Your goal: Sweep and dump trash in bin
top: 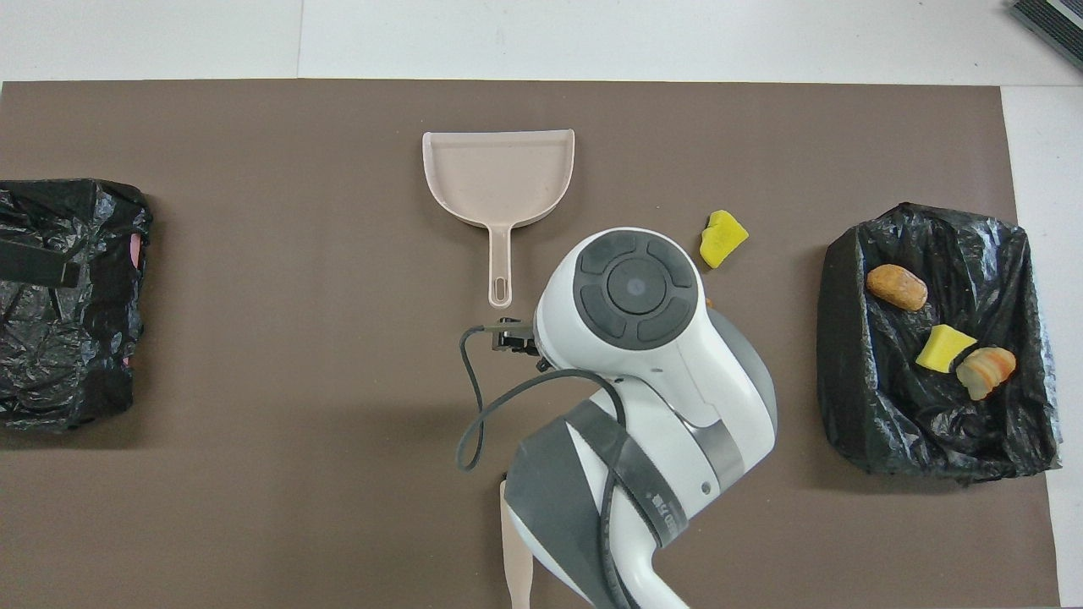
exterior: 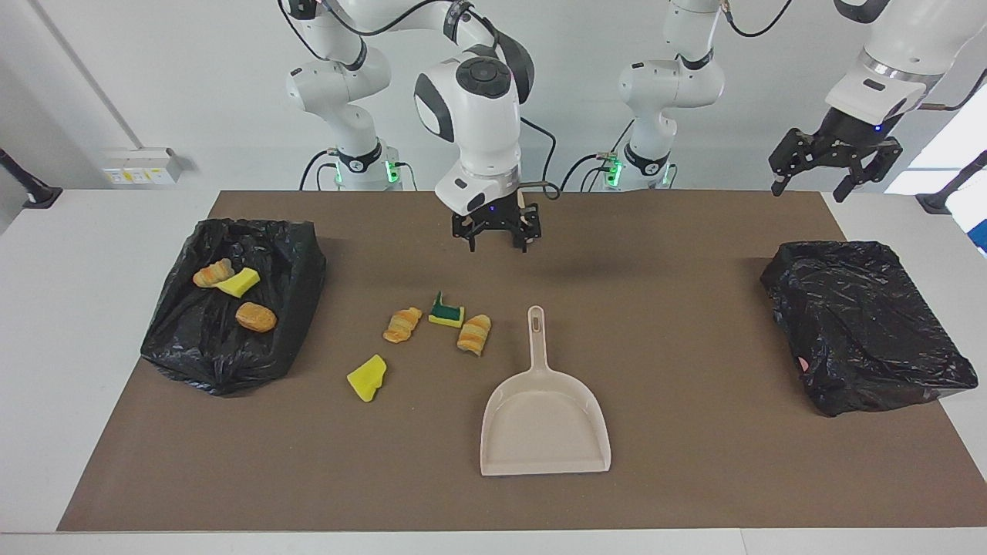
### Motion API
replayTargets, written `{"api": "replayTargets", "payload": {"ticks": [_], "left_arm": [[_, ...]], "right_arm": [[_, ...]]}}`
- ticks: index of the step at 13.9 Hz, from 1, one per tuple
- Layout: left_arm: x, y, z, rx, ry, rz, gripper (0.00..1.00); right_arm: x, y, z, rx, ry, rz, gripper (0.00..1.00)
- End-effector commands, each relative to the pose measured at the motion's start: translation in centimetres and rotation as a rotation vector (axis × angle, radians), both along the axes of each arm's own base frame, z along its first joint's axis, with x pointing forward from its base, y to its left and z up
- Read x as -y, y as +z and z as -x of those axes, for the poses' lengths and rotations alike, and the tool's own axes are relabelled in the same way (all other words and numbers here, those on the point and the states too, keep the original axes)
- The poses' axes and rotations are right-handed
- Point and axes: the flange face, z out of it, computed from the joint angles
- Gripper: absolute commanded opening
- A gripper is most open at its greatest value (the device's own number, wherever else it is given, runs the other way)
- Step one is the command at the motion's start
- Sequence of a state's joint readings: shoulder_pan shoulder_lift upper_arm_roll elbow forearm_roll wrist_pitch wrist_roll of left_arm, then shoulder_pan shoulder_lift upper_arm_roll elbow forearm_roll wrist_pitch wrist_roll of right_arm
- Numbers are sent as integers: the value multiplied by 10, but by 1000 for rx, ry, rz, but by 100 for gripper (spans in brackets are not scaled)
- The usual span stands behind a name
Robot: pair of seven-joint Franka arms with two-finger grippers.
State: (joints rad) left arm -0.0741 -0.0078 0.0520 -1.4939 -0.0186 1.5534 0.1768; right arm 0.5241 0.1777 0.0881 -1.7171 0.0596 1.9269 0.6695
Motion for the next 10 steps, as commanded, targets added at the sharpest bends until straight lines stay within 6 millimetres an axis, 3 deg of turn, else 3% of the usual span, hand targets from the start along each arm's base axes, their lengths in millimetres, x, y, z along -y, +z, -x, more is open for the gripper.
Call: {"api": "replayTargets", "payload": {"ticks": [1,3,5,10], "left_arm": [[18,-8,-34,5,-27,-5,100],[45,-18,-55,6,-32,-8,100],[70,-30,-72,19,9,-1,100],[154,-66,-89,67,15,24,100]], "right_arm": [[4,-17,42,-8,3,-49,100],[12,-26,65,-32,7,-43,100],[-3,-48,98,-53,44,-23,100],[-38,-94,160,-41,34,-38,100]]}}
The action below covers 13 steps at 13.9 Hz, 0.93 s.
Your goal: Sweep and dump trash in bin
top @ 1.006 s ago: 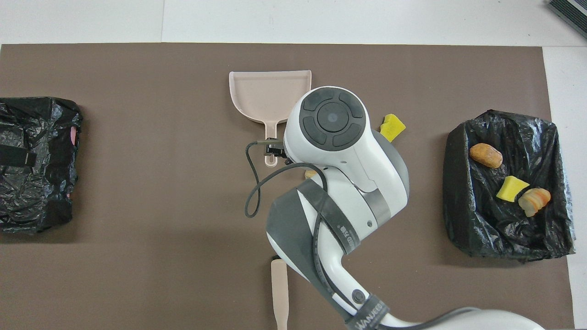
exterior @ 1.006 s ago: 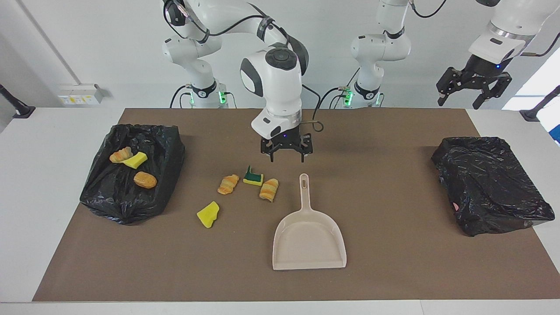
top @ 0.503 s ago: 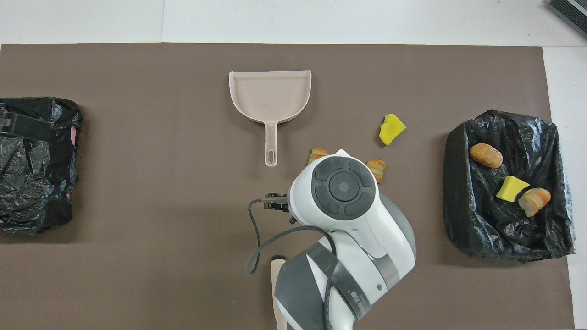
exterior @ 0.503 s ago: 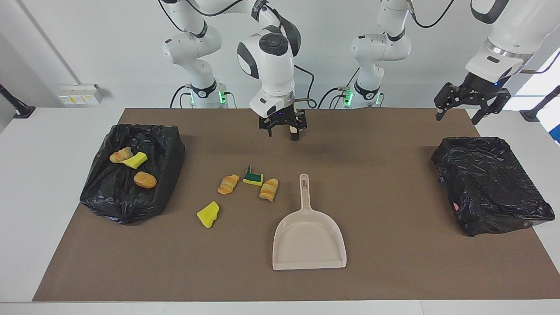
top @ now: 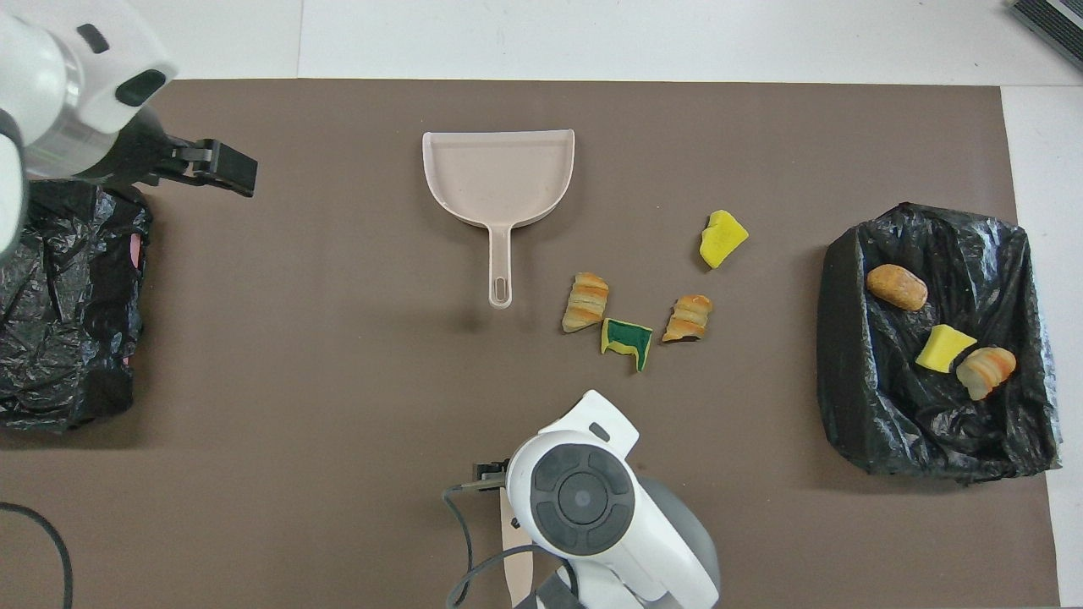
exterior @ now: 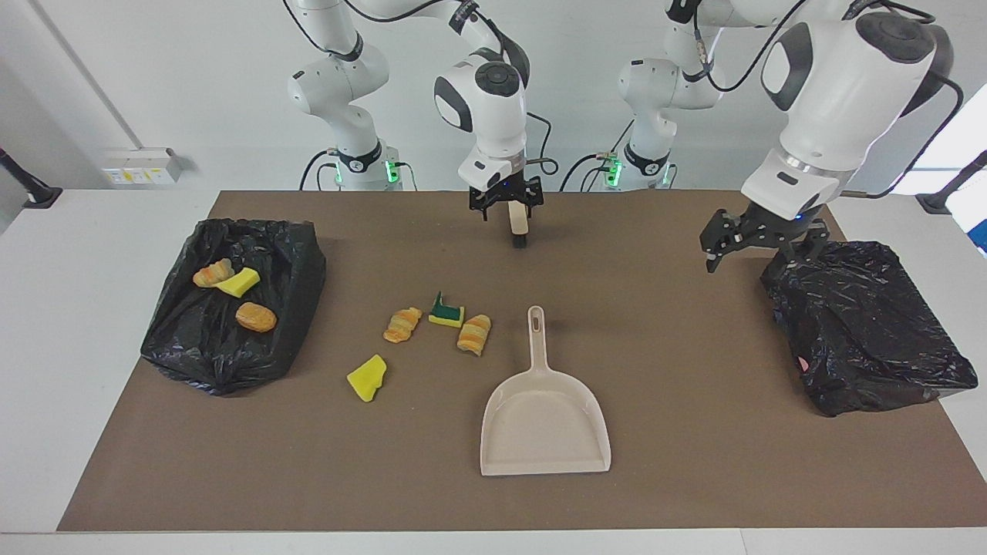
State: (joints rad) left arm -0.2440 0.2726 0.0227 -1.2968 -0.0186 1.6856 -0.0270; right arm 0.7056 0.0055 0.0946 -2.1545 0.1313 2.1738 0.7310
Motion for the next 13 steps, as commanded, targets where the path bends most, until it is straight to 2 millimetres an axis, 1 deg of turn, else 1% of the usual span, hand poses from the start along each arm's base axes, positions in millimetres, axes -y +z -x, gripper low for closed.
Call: {"api": "replayTargets", "payload": {"ticks": [1,2,3,4,5,6,7,8,9,10,11,12,13], "left_arm": [[38,-17,-10,15,17,8,100],[53,-25,-13,29,40,18,100],[67,-34,-16,38,57,29,100],[73,-40,-17,39,62,31,100],[96,-53,-14,29,30,24,100],[117,-68,-13,30,5,20,100],[140,-88,-14,33,-8,16,100],[157,-102,-13,34,2,21,100],[164,-114,-12,28,3,21,100],[167,-125,-10,21,-2,15,100],[181,-134,-6,29,-20,21,100],[196,-147,-2,37,-31,29,100],[199,-152,-2,44,-9,36,100]], "right_arm": [[-11,-21,40,-1,-53,-18,100],[-20,-32,56,-7,-57,-10,100],[-25,-39,68,-6,-74,-10,100],[-29,-45,80,-14,-80,2,100],[-29,-53,90,-26,-77,19,100],[-28,-64,107,-39,-56,43,100],[-26,-71,120,-51,-44,60,100],[-29,-71,130,-68,-65,58,100],[-34,-68,138,-89,-87,45,100],[-38,-67,147,-107,-92,35,96],[-40,-64,150,-119,-99,25,89],[-37,-66,154,-135,-91,36,76],[-34,-65,159,-149,-90,55,73]]}}
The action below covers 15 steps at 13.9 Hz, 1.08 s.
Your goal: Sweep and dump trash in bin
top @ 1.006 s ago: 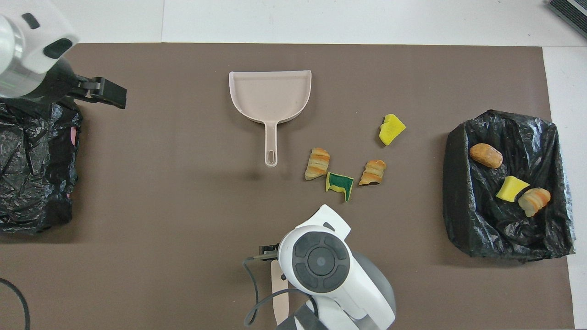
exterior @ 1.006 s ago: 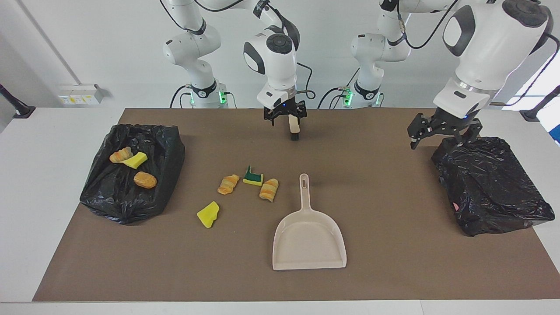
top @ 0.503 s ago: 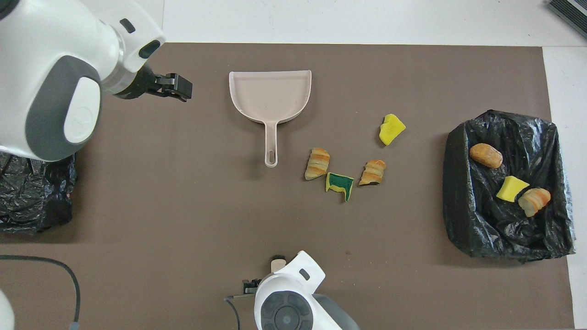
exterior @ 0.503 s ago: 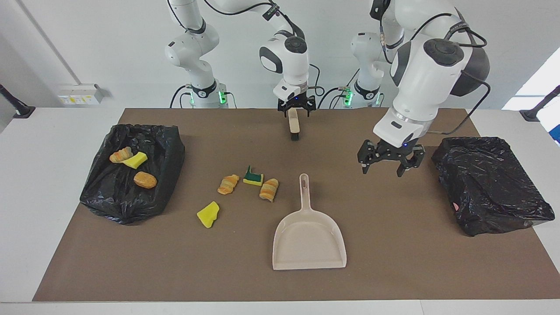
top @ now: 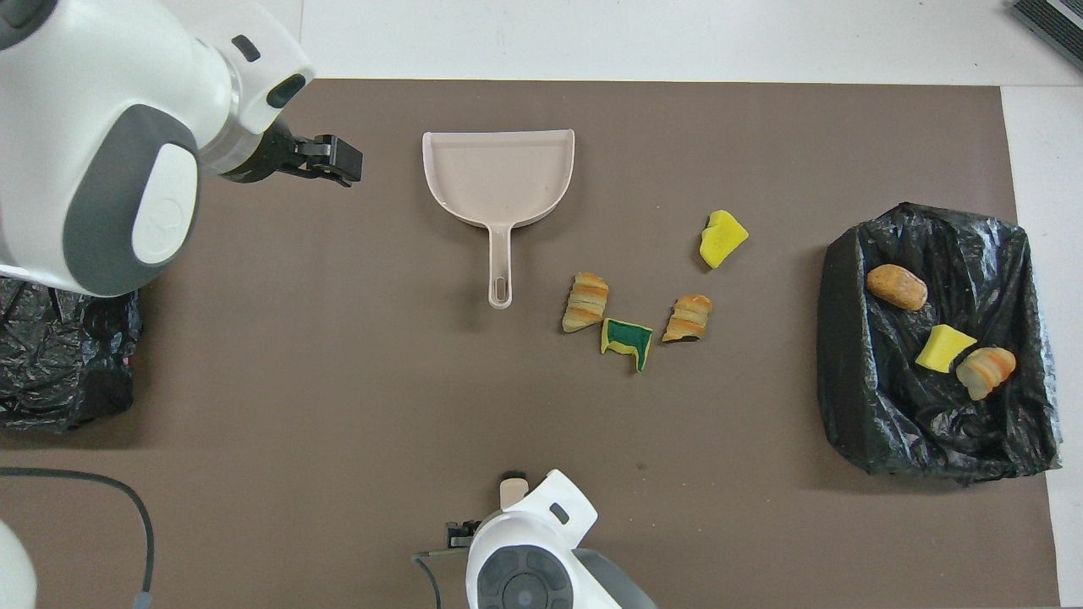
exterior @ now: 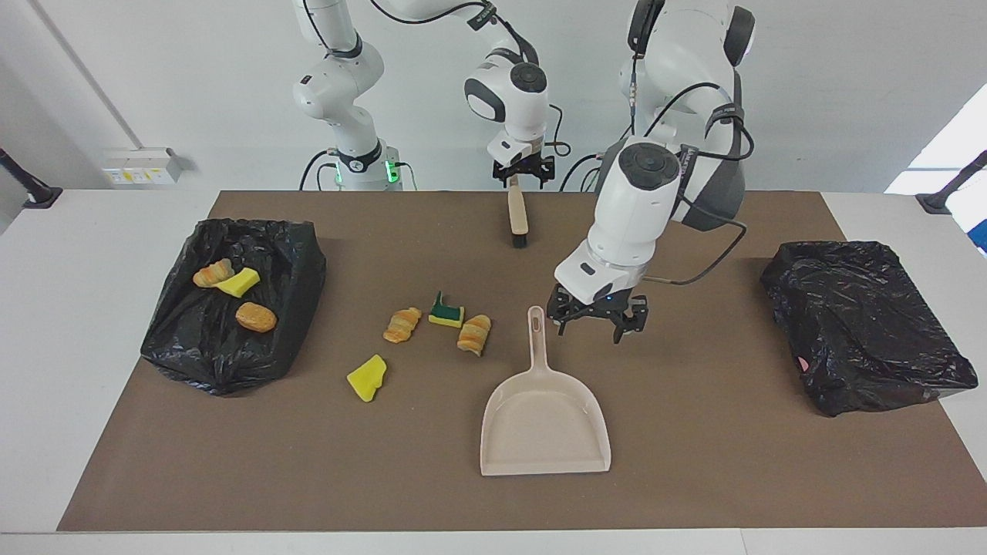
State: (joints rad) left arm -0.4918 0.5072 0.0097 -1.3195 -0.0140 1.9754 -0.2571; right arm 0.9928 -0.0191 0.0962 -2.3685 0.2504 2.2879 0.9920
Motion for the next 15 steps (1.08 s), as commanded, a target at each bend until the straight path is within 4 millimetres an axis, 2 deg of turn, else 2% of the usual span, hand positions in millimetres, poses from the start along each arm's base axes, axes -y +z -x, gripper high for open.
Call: {"api": "replayTargets", "payload": {"ticks": [1,2,4,5,7,8,10,13,14,15], "left_arm": [[13,-20,2,24,39,5,100],[22,-28,4,27,47,9,100],[54,-89,11,-8,47,-38,100],[60,-103,9,16,73,-35,100],[63,-105,9,28,84,-27,100],[63,-106,9,28,84,-27,100],[63,-106,10,24,81,-35,100],[62,-105,8,47,70,-64,100],[62,-106,9,46,70,-65,93],[62,-106,9,46,70,-65,80]], "right_arm": [[14,5,10,-32,-18,15,72],[14,6,10,-31,-12,12,72],[17,4,12,-46,-5,31,72],[17,4,13,-50,-3,36,69],[18,4,12,-52,-10,38,53],[18,4,12,-52,-10,38,40],[17,3,11,-54,-13,40,1],[17,5,6,-77,-10,61,0],[18,6,4,-86,-11,69,0],[23,11,-4,-98,-28,78,0]]}}
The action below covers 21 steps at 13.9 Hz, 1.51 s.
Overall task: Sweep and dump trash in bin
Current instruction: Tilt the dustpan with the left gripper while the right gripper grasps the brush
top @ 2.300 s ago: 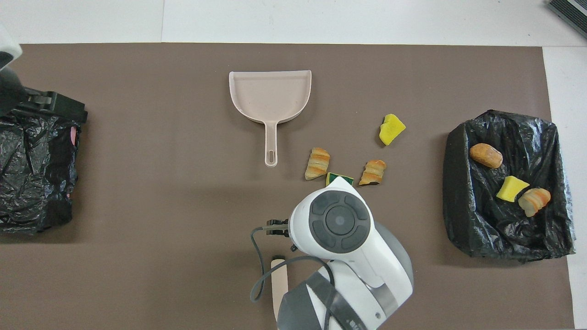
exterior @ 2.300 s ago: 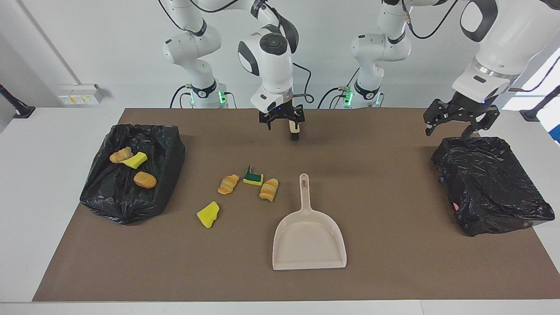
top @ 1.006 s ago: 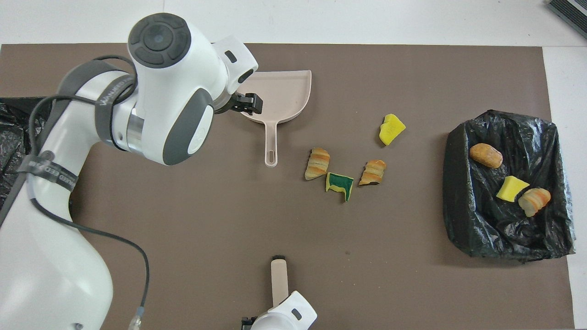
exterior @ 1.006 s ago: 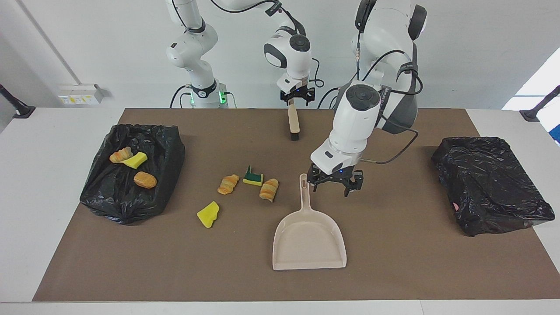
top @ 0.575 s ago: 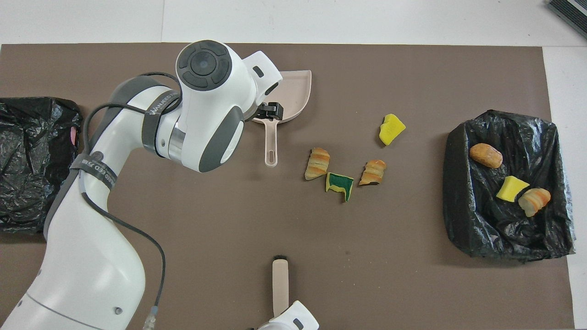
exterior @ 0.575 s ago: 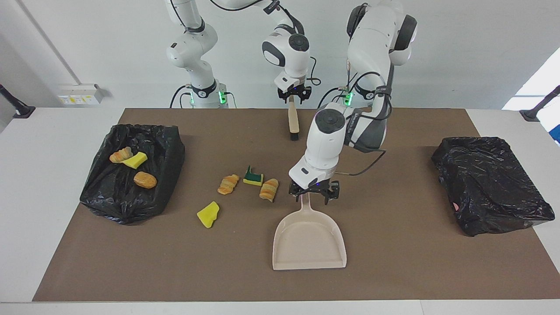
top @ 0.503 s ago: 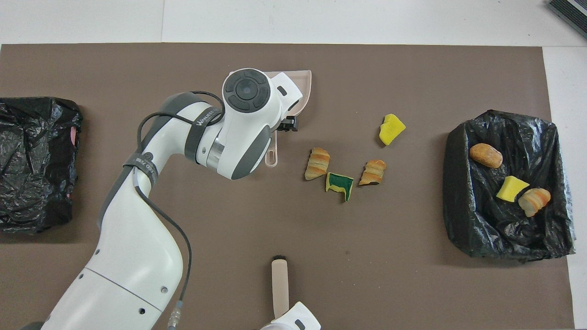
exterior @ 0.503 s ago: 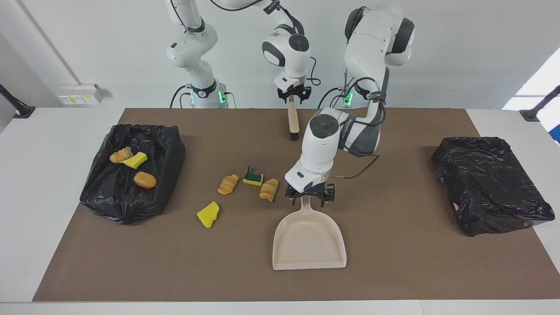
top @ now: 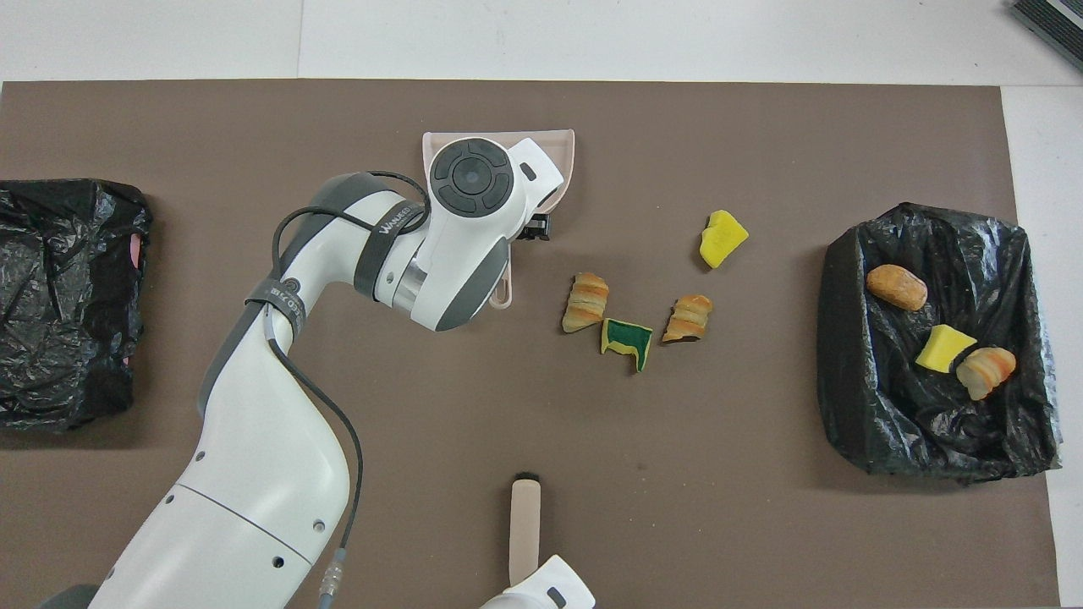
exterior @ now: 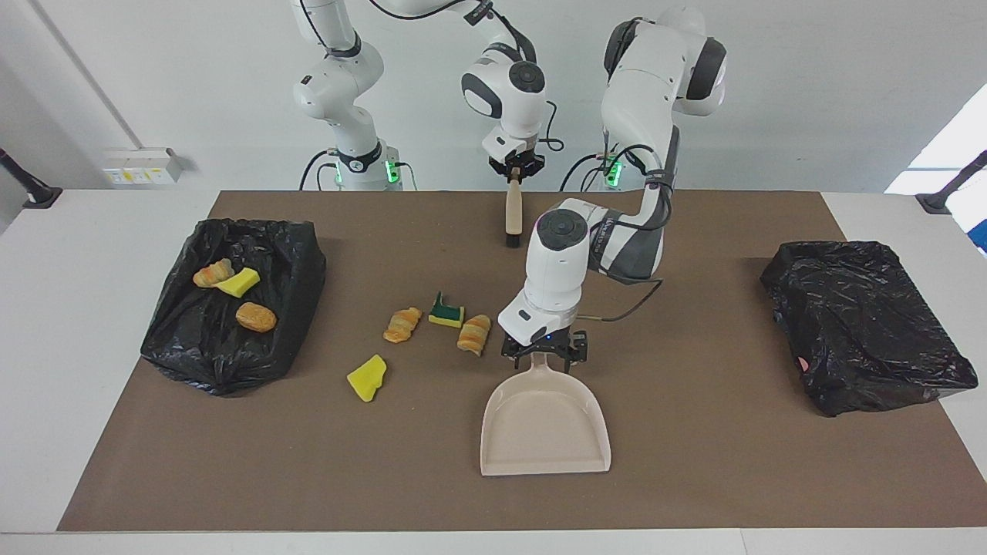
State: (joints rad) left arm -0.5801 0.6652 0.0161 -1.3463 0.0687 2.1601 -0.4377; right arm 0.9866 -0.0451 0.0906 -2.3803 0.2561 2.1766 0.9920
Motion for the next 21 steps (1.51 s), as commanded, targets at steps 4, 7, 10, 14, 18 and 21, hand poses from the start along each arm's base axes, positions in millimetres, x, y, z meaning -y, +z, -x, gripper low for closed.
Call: {"api": "replayTargets", "payload": {"ticks": [4,7,10,14,18,21], "left_arm": [[-4,9,-2,13,11,-13,0],[-11,24,-4,29,10,-19,0],[-16,52,5,17,-82,-49,0],[-52,75,32,-98,-383,-146,0],[-69,80,40,-166,-665,-195,0],[-79,80,48,-245,-867,-249,0]], "right_arm": [[47,34,-42,-111,-40,47,0],[94,71,-68,-137,15,26,0],[148,96,-100,-158,69,6,0],[206,104,-147,-123,162,7,0],[286,88,-201,-51,219,8,0],[323,77,-228,13,231,72,0]]}}
